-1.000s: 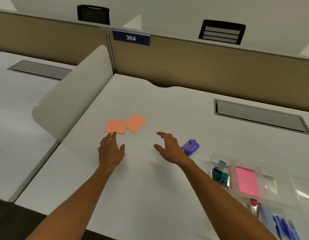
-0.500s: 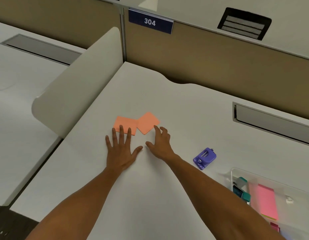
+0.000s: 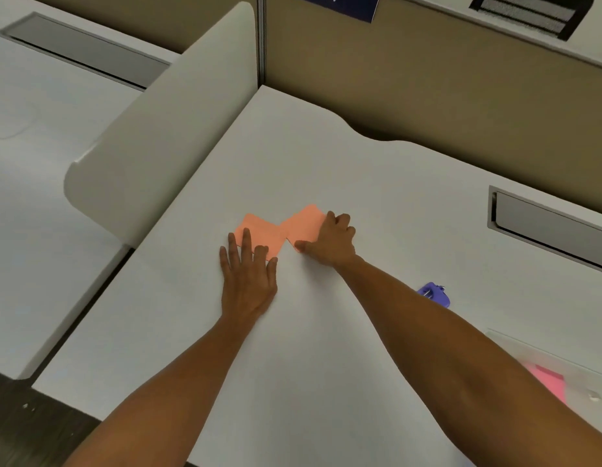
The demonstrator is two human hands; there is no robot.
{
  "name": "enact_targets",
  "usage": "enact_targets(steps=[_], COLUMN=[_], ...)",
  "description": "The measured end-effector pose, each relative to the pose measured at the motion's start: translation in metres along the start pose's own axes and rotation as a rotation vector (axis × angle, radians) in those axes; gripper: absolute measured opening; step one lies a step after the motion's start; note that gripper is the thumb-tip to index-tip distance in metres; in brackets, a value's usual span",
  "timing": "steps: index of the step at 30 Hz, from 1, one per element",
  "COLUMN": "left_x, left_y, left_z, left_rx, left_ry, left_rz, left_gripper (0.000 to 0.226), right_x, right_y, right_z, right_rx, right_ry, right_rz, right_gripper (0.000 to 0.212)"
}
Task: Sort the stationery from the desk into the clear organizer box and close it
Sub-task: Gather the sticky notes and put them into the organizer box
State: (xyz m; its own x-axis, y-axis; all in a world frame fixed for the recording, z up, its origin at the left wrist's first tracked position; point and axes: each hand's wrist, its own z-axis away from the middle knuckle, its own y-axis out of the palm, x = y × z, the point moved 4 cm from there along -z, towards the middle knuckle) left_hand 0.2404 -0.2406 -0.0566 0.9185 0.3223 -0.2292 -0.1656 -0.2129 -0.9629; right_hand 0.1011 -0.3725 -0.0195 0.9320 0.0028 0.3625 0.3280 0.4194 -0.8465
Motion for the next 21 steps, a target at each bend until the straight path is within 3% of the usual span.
enact_targets(steps=[4,8,15,21], left_x=[0.005,0.002,0.012,0.007], left_y=[-0.003,-0.005,-0.023,-0.031], left_z=[-0.006,-0.011,-0.032,-0.019], left_rx=[-0.024,0.025,0.214,0.372], left_ry=[-0.15,-0.225,-0.229,-0.36], left_rz=[0.175,0.193,0.176,0.145], left_gripper=[0.029,0.025,0.067,0.103], right_x=[-0.004,-0.013,-0.042,-0.075], right_y=[0.0,0.0,0.016,0.019], right_z=[0.008,0.037,0.081,0.118], right_rx=[0.072,0.037,-0.019,-0.054], right_ry=[0.046,0.006,0.12,0.187], right_rz=[0.092,0.204,-0.059,-0.251], right_gripper=[0.105,0.096,0.092,0.07])
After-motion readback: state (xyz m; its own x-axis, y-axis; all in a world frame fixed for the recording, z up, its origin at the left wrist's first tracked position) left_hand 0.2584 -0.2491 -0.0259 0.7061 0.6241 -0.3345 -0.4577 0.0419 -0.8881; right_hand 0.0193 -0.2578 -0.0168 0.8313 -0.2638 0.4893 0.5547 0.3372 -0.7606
